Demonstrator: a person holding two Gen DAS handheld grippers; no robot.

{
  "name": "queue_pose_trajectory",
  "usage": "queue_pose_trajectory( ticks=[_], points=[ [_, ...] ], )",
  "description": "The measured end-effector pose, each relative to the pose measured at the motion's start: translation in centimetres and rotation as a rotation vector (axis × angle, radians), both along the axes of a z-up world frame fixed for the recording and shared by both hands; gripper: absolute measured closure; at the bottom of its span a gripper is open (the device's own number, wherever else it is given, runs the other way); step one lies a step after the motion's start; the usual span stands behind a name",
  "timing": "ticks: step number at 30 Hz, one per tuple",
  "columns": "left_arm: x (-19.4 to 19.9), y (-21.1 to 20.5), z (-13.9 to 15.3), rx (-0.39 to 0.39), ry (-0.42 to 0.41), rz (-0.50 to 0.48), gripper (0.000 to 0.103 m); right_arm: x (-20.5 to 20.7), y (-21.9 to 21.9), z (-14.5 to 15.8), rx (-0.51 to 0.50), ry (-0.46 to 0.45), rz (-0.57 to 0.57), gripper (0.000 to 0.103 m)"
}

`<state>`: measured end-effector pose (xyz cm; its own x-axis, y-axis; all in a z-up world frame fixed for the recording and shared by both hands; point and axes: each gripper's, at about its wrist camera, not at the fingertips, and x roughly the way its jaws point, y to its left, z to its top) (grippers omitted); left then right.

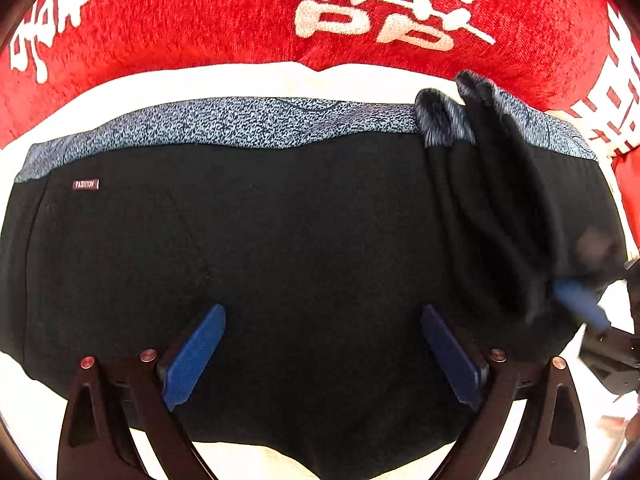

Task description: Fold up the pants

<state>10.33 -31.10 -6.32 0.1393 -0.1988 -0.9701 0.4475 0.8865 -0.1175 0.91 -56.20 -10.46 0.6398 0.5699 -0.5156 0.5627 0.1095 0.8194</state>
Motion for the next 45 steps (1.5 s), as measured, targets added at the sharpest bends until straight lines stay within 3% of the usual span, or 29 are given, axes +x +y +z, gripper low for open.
queue_pose_trajectory(
  ticks=[6,9,11,14,15,16,17,21,26,28,29,30,31,32,33,36,38,43,45],
  points=[
    [0.0,0.0,-0.1,0.009,-0.003,0.008,0.003,1.5,0.1,4.3,-0.130,-0.075,0.137,0.097],
    [-0.1,0.4,-0.1,0.004,-0.005,0.016,0.003,2.1,0.1,4.0,-0.147,-0.035,0.159,0.089],
    [-0.4,0.4,0.0,0.005,-0.005,0.020,0.003,1.9,-0.1,2.6,-0.099,-0.002,0.115,0.076],
    [-0.5,0.5,-0.1,0.003,-0.003,0.021,0.003,1.1,-0.7,1.0,-0.001,-0.031,-0.006,0.079],
    [-0.6,0.6,-0.1,0.003,-0.001,0.020,0.003,0.8,-0.8,0.6,0.042,-0.042,-0.039,0.084],
    [-0.6,0.6,-0.1,0.006,0.003,0.019,0.003,0.6,-0.8,0.5,0.073,-0.049,-0.069,0.098],
    [-0.5,0.7,-0.2,0.008,0.007,0.018,0.003,0.4,-0.7,0.7,0.086,-0.058,-0.074,0.098],
    [0.6,0.1,-0.6,0.021,0.011,0.016,0.003,0.4,0.5,3.3,-0.015,-0.073,0.052,0.098],
    [1.3,-0.9,-1.0,0.033,-0.003,0.025,0.003,1.1,3.5,-0.4,-0.029,0.074,0.234,0.099],
    [1.3,-0.8,-0.6,0.065,-0.016,0.026,0.004,0.8,3.6,-0.8,-0.006,0.065,0.228,0.103],
    [1.3,-0.7,-0.2,0.078,-0.025,0.024,0.004,0.7,3.6,-0.3,-0.019,0.049,0.240,0.097],
    [1.3,-0.5,0.3,0.077,-0.034,0.021,0.004,0.8,3.6,0.4,-0.050,0.045,0.271,0.096],
    [1.3,-0.3,0.8,0.073,-0.041,0.018,0.004,0.9,3.5,1.8,-0.113,0.047,0.324,0.087],
    [1.4,-0.3,1.5,0.071,-0.054,0.009,0.004,1.0,3.3,3.0,-0.168,0.042,0.360,0.073],
    [1.5,-0.4,2.2,0.068,-0.068,-0.003,0.004,1.1,2.7,4.9,-0.247,0.020,0.398,0.066],
    [1.9,-1.9,4.5,0.045,-0.115,-0.048,0.004,1.6,-0.2,9.3,-0.428,-0.057,0.411,0.065],
    [2.3,-3.8,5.9,0.006,-0.127,-0.078,0.004,2.4,-3.4,11.0,-0.537,-0.039,0.375,0.069],
    [3.0,-11.6,6.7,-0.075,-0.142,-0.153,0.004,6.9,-9.4,11.1,-0.624,-0.003,0.313,0.071],
    [3.0,-14.7,4.6,-0.072,-0.135,-0.184,0.004,9.0,-9.9,9.4,-0.660,0.033,0.356,0.071]
  ],
)
